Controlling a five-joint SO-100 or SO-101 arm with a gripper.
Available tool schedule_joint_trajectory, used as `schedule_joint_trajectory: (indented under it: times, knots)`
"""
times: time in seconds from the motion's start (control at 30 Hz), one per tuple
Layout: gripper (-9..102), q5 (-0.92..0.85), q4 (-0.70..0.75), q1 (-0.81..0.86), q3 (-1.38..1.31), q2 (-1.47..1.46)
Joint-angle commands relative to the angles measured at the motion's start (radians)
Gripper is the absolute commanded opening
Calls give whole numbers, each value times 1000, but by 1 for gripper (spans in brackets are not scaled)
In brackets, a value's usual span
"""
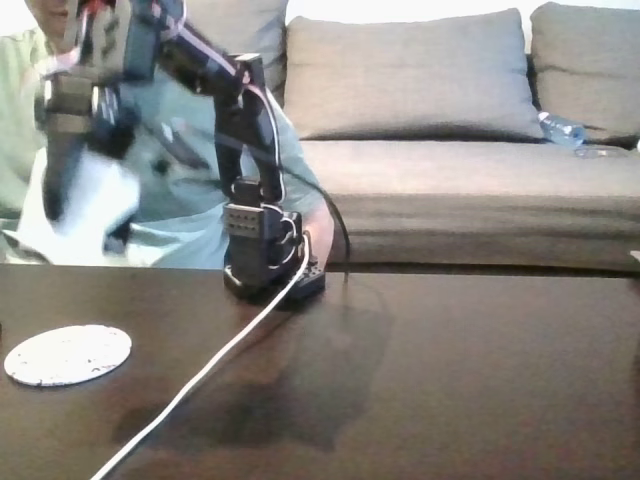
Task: Grasp a servo box and put it on the zirlivani.
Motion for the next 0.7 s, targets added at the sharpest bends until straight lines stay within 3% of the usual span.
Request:
schedule_joint_trajectory:
  times: [0.0, 0.37, 0.67]
  knots:
    - [14, -37, 38, 67, 120, 127]
    - [15, -169, -275, 305, 566, 193]
    - [14, -193, -477, 322, 818, 192]
